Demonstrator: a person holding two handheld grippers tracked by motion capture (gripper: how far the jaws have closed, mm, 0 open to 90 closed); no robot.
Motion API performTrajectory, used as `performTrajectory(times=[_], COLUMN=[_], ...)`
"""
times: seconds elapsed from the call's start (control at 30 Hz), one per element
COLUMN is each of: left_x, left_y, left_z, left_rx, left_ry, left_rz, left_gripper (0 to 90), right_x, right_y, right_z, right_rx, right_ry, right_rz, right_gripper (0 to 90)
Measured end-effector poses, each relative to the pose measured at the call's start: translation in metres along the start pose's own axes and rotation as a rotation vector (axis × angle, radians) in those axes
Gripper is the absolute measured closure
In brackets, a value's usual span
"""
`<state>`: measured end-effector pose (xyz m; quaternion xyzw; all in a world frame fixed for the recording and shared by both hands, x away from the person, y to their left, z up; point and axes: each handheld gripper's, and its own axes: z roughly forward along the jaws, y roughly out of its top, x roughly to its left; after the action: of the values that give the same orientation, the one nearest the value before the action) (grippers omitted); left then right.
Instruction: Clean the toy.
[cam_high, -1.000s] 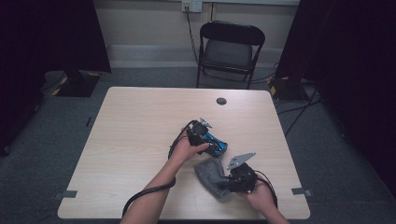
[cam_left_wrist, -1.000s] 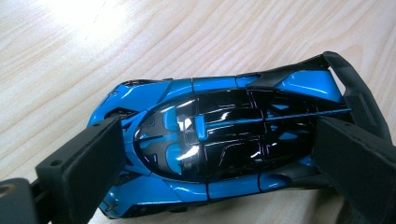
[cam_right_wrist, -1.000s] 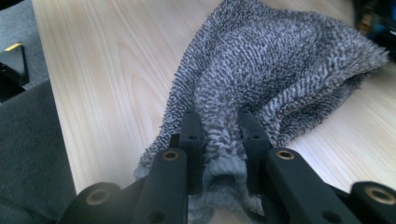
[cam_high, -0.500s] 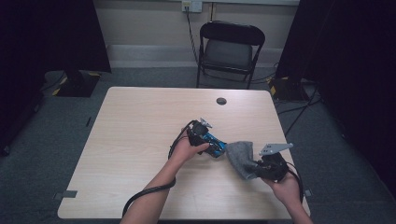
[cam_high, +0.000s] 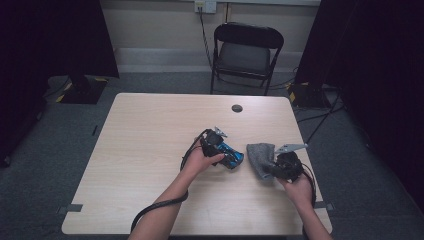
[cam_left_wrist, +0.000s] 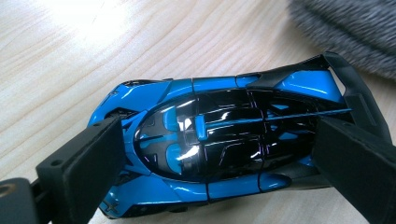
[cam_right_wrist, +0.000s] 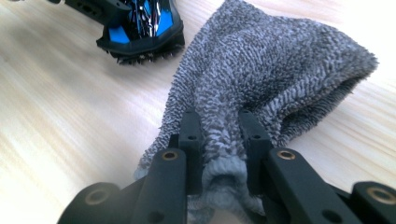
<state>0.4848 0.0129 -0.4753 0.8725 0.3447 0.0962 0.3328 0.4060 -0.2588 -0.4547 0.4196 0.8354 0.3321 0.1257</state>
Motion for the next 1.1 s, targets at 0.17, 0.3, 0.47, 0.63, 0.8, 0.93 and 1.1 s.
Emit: performTrajectory(times=[0.17, 0.3, 0.47, 0.63, 0.8, 0.93, 1.1], left_x=[0.0, 0.0, -0.001, 0.0, 0.0, 0.0, 0.0], left_y=[0.0, 0.0, 0.0, 0.0, 0.001, 0.001, 0.001], left_z=[0.0, 0.0, 0.0, 0.0, 0.0, 0.0, 0.0], left_rx=[0.002, -0.002, -0.003, 0.001, 0.003, 0.002, 0.004], left_ry=[0.001, 0.0, 0.0, 0.001, -0.001, 0.001, 0.0], left_rz=[0.001, -0.001, -0.002, 0.002, 0.001, 0.002, 0.001], left_gripper=[2.6, 2.6, 2.6, 2.6, 2.6, 2.6, 2.6], right_x=[-0.001, 0.006, 0.016, 0.024, 0.031, 0.037, 0.041], right_y=[0.002, 0.003, 0.003, 0.001, -0.001, -0.005, -0.008], right_z=[0.015, 0.026, 0.031, 0.031, 0.03, 0.031, 0.029], right_rx=[0.012, 0.032, 0.038, 0.037, 0.033, 0.011, 0.008], right_ry=[0.008, 0.022, 0.048, 0.081, 0.131, 0.188, 0.224], right_rz=[0.033, 0.015, -0.01, -0.036, -0.051, -0.072, -0.093], right_gripper=[75.1, 75.0, 75.2, 75.4, 75.7, 75.7, 75.8])
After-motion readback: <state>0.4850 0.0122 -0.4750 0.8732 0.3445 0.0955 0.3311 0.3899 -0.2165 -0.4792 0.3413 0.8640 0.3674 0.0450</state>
